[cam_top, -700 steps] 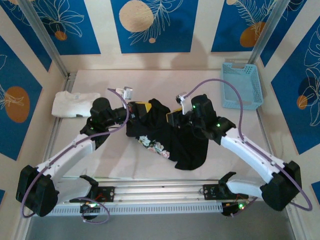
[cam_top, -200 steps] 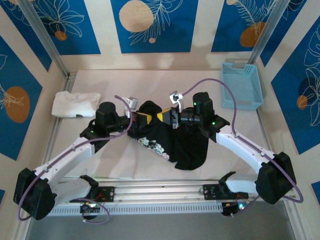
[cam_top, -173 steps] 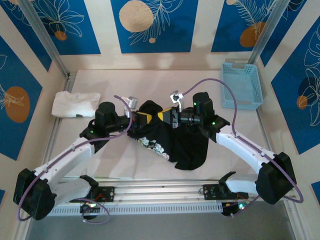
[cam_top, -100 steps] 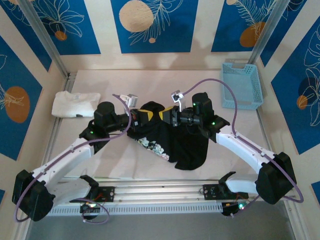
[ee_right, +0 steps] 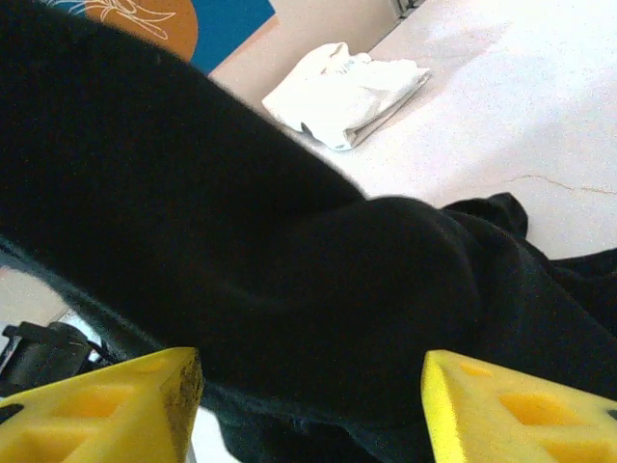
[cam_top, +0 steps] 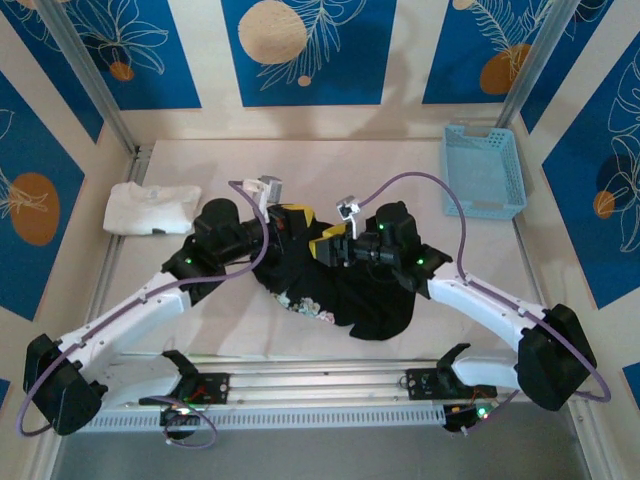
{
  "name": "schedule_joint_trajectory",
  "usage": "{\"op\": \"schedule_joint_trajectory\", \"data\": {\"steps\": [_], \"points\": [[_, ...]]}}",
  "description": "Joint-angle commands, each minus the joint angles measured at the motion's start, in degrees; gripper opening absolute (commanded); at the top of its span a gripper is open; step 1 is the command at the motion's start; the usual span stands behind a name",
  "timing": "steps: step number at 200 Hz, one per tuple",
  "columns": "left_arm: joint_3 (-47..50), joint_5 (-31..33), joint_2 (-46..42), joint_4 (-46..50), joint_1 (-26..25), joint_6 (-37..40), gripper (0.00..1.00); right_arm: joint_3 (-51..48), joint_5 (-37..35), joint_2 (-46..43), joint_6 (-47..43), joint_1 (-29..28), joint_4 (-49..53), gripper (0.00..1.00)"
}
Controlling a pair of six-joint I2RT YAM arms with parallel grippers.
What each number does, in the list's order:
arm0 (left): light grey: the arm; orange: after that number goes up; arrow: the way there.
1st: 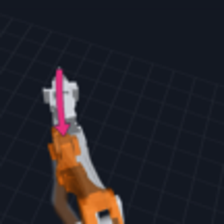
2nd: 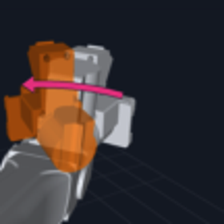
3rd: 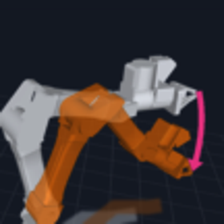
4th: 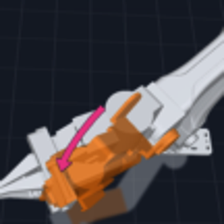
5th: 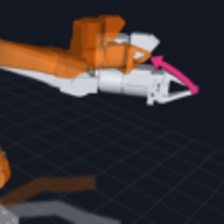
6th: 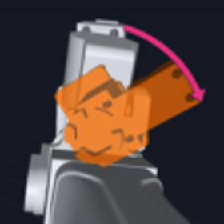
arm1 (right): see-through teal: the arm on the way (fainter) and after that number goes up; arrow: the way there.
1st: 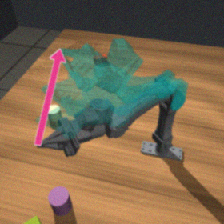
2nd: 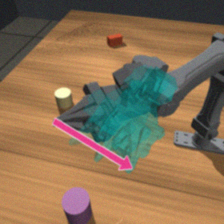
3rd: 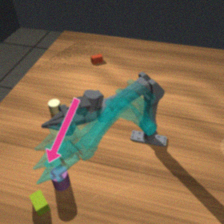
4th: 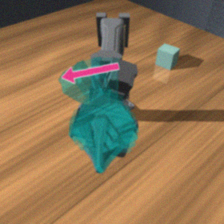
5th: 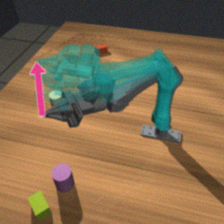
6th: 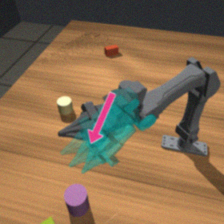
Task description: Fold the inside-out t-shirt
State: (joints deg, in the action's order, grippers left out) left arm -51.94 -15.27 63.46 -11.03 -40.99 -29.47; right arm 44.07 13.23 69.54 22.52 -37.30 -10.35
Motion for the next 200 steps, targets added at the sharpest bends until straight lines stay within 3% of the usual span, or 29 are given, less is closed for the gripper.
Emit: {"op": "schedule_joint_trajectory", "data": {"steps": [1,40,64,84,101,114,133,160,200], "points": [[-3.1,3.0,0.7,-0.2,-1.8,2.1,0.00,0.0,-1.8,0.8,-0.5,-1.3,-6.2,0.63],[-3.3,4.6,0.8,-0.1,-2.7,3.1,0.00,0.1,-1.3,2.9,0.4,-1.9,-10.2,0.61],[-2.3,6.7,-0.5,0.1,-2.8,3.9,0.00,-1.2,-2.8,1.8,-0.5,-1.8,-10.9,0.22],[-0.2,10.1,-3.1,-0.1,-2.7,5.3,0.00,-2.2,-3.5,-0.3,-3.5,-1.1,-10.7,0.00],[2.7,10.8,-6.1,-1.4,-2.6,7.2,0.01,-3.0,-0.8,-2.2,-7.1,1.0,-10.6,0.00],[4.5,10.9,-8.3,-0.8,-2.2,8.8,0.28,-3.5,5.5,-3.4,-9.5,3.5,-11.2,0.00],[5.9,12.8,-10.4,3.2,-0.6,10.2,0.45,-3.6,13.7,-4.9,-13.0,6.1,-10.3,0.00],[6.3,12.0,-8.9,9.5,4.8,8.4,0.59,-3.9,19.1,-6.2,-15.9,7.0,-7.7,0.00],[4.2,0.4,1.3,12.7,10.7,4.3,0.68,-4.9,20.4,-6.9,-15.8,7.1,-6.7,0.00]]}}
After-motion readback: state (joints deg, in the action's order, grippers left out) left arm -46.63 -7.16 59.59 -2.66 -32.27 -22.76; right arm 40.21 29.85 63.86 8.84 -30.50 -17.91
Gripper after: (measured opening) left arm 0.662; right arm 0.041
